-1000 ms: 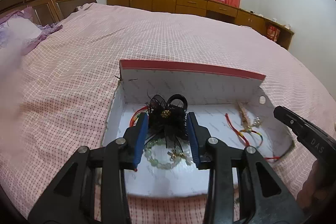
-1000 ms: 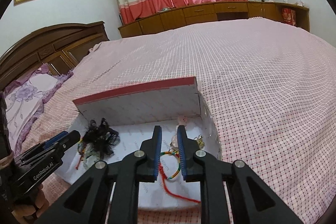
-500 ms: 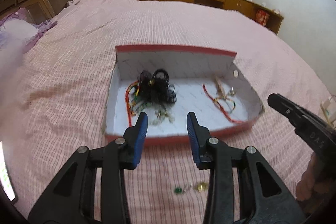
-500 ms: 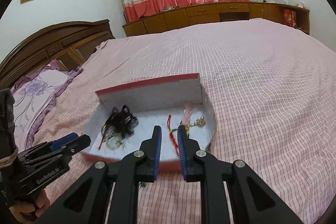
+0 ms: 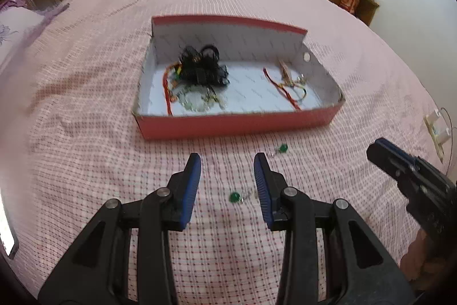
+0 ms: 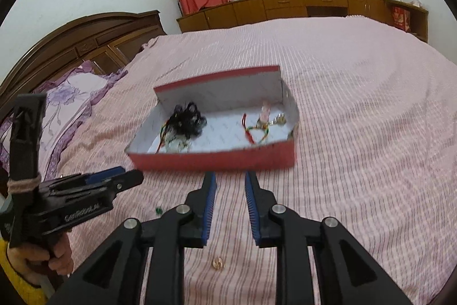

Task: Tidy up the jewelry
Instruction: 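Grasp the green bead earring with the left tool while the right tool grasps a gold charm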

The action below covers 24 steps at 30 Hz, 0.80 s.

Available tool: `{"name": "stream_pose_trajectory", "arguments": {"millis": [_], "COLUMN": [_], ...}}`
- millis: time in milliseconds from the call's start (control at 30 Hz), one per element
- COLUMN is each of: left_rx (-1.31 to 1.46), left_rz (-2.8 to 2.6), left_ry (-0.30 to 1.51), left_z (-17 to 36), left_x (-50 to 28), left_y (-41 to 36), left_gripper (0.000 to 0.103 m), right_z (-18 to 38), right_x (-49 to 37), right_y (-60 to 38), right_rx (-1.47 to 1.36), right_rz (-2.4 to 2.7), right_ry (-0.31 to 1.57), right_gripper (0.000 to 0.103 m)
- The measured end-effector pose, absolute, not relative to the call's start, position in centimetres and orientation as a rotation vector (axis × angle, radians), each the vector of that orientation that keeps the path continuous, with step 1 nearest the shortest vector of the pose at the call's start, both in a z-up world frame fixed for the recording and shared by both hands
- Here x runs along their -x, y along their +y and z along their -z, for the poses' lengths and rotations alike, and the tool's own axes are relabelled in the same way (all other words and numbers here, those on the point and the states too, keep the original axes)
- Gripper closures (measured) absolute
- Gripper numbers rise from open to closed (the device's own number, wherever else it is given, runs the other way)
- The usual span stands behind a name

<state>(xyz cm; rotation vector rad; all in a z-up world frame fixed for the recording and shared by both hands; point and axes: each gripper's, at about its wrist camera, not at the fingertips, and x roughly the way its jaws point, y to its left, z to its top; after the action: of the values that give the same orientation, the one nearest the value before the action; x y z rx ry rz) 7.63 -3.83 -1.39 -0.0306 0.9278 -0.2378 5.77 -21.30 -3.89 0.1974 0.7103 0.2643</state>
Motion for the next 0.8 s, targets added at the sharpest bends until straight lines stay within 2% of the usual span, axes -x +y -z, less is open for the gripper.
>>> {"name": "stream_pose_trajectory", "arguments": {"millis": [367,800], "left_rx": [-0.014,-0.065], "left_rz": [0.279,0.3], "left_ry": [0.981,0.998], "left_z": [4.4,6.6], "left_x": [-6.9,-7.3], "left_y": [-4.4,-5.4], "left_gripper": [0.075,0.094], "right_z": [7.1,9.5], "right_x": [-3.1,-2.7], "right_y": [-20.5,-19.4], "right_rx": [-0.201,-0.194], "right_rz": [-0.305,-0.344], "right_ry": [0.804,0.865], "right_gripper": [0.079,0.079]}}
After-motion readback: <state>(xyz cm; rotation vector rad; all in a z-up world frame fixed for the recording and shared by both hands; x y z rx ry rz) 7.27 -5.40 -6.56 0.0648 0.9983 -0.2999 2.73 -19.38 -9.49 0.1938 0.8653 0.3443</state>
